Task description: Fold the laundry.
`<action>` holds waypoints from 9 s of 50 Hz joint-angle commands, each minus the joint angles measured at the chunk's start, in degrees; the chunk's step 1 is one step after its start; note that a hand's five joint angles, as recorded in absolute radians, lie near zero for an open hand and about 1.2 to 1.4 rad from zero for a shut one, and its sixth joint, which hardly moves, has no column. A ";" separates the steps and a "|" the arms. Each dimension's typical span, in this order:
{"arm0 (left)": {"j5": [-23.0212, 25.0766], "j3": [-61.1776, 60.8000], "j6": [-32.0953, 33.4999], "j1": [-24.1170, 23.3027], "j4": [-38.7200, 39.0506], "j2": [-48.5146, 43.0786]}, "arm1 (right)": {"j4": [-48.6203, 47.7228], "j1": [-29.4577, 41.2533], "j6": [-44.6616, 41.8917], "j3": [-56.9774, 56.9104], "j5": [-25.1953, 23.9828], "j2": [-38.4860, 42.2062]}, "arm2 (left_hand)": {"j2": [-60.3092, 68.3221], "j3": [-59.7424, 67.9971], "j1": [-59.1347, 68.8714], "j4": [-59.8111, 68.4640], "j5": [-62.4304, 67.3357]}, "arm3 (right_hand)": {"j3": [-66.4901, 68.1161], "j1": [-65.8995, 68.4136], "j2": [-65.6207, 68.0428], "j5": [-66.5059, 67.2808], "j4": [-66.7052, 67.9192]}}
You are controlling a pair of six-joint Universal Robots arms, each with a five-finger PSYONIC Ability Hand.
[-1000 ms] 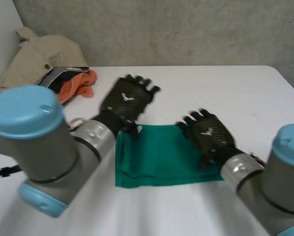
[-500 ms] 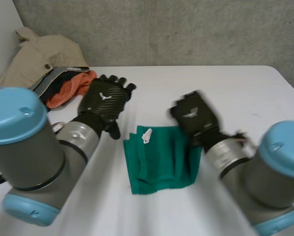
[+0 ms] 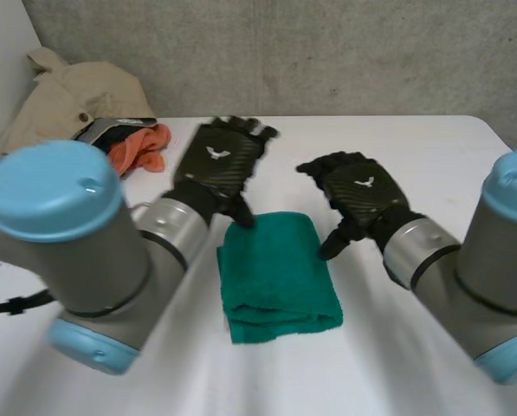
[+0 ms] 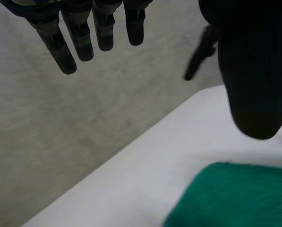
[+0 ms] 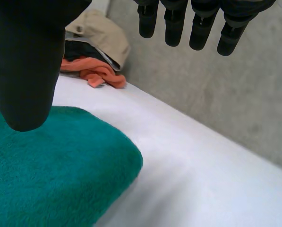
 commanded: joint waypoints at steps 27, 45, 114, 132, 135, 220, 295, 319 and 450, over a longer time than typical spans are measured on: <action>-6.08 0.78 -0.46 -1.97 -14.70 -8.76 | 13.94 -0.86 -4.32 -9.28 5.02 13.56 | -1.46 -1.58 -0.83 -1.09 -2.25 | -1.95 -2.88 -2.02 -2.62 -2.03; 35.66 4.82 -1.17 6.82 -13.91 5.66 | 2.59 -0.16 3.05 10.61 4.85 5.01 | -2.02 -2.13 -1.38 -1.65 -2.81 | -1.95 -2.88 -2.02 -2.62 -2.03; 45.43 7.54 -1.87 3.84 -18.74 5.84 | 15.94 -38.13 0.51 -85.46 7.92 62.75 | -1.97 -2.08 -1.34 -1.60 -2.76 | -1.95 -2.88 -2.02 -2.62 -2.03; 34.55 10.53 -6.17 3.92 -16.37 5.93 | 13.14 -37.17 -14.27 -72.40 13.49 48.63 | -1.47 -1.58 -0.83 -1.09 -2.26 | -1.95 -2.88 -2.02 -2.62 -2.03; 27.87 12.11 -8.19 4.54 -14.18 5.93 | 9.46 -35.59 -11.63 -61.35 8.39 39.60 | -1.30 -1.41 -0.67 -0.93 -2.09 | -1.95 -2.88 -2.02 -2.62 -2.03; 8.61 19.59 -17.60 -9.35 -19.35 -18.26 | -11.74 -17.65 -26.65 22.47 4.67 -16.26 | 3.08 2.96 3.71 3.45 2.29 | -1.95 -2.88 -2.02 -2.62 -2.03; 18.01 -5.37 -5.30 18.25 -11.10 21.48 | 12.07 -0.50 -31.75 -6.79 23.31 -19.87 | 67.98 67.87 68.62 68.35 67.19 | 68.05 67.12 67.98 67.38 67.97; 9.39 23.18 5.69 17.46 -1.43 -20.61 | 8.31 -2.28 -13.46 -5.48 16.01 2.46 | 67.98 67.87 68.62 68.35 67.19 | 68.05 67.12 67.98 67.38 67.97; 8.34 -16.80 14.30 8.76 11.84 -5.76 | -6.55 -0.87 -24.80 -2.59 19.79 14.15 | 67.98 67.87 68.62 68.35 67.19 | 68.05 67.12 67.98 67.38 67.97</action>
